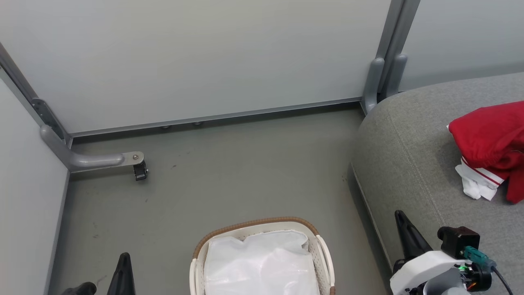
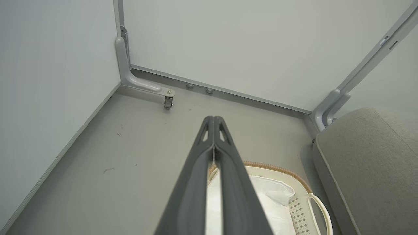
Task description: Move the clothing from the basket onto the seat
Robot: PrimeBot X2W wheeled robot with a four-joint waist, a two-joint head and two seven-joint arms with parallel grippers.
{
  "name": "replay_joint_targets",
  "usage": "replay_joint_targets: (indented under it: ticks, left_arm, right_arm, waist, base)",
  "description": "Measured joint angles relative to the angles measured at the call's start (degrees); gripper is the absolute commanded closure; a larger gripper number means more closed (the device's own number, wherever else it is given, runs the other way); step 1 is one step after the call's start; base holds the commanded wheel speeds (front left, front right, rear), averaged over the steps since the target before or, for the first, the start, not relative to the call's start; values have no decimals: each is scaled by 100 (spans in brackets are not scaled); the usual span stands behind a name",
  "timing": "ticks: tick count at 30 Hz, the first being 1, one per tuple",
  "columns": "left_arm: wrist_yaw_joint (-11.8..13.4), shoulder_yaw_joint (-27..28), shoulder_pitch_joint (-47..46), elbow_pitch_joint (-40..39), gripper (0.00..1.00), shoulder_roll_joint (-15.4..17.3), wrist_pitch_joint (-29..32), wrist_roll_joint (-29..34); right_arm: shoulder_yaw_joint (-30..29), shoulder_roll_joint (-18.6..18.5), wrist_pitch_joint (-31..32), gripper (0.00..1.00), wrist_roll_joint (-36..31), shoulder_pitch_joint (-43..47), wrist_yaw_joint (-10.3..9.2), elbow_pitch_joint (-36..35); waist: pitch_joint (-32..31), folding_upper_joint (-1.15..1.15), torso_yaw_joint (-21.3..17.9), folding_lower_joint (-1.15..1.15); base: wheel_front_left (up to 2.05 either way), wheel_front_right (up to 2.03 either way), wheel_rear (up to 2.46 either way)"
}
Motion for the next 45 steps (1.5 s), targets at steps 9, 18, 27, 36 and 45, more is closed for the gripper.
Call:
replay_joint_targets:
  ticks: [9, 18, 27, 36, 45]
  left_arm:
    - [0, 48, -129, -54, 100, 1, 232, -875]
    - [0, 110, -267, -101, 100, 1, 449, -1659]
    - [1, 156, -388, -134, 100, 2, 642, -2375]
    - [0, 189, -497, -169, 100, 3, 815, -3006]
    - [1, 225, -605, -205, 100, 4, 973, -3576]
  right_arm:
    - [-140, 16, 229, 100, 892, -5, 0, -74]
    - [-271, 32, 448, 100, 1688, -19, 0, -135]
    - [-393, 54, 644, 100, 2424, -49, 0, -197]
    - [-497, 64, 820, 100, 3080, -95, 0, -248]
    - [-599, 77, 972, 100, 3682, -108, 0, -291]
  waist:
    - [1, 0, -22, 0]
    - [2, 0, -44, 0]
    - [3, 0, -66, 0]
    - [4, 0, -87, 0]
    - [5, 0, -109, 0]
  base:
    - [0, 0, 0]
    - [0, 0, 0]
    - [0, 0, 0]
    - [0, 0, 0]
    - [0, 0, 0]
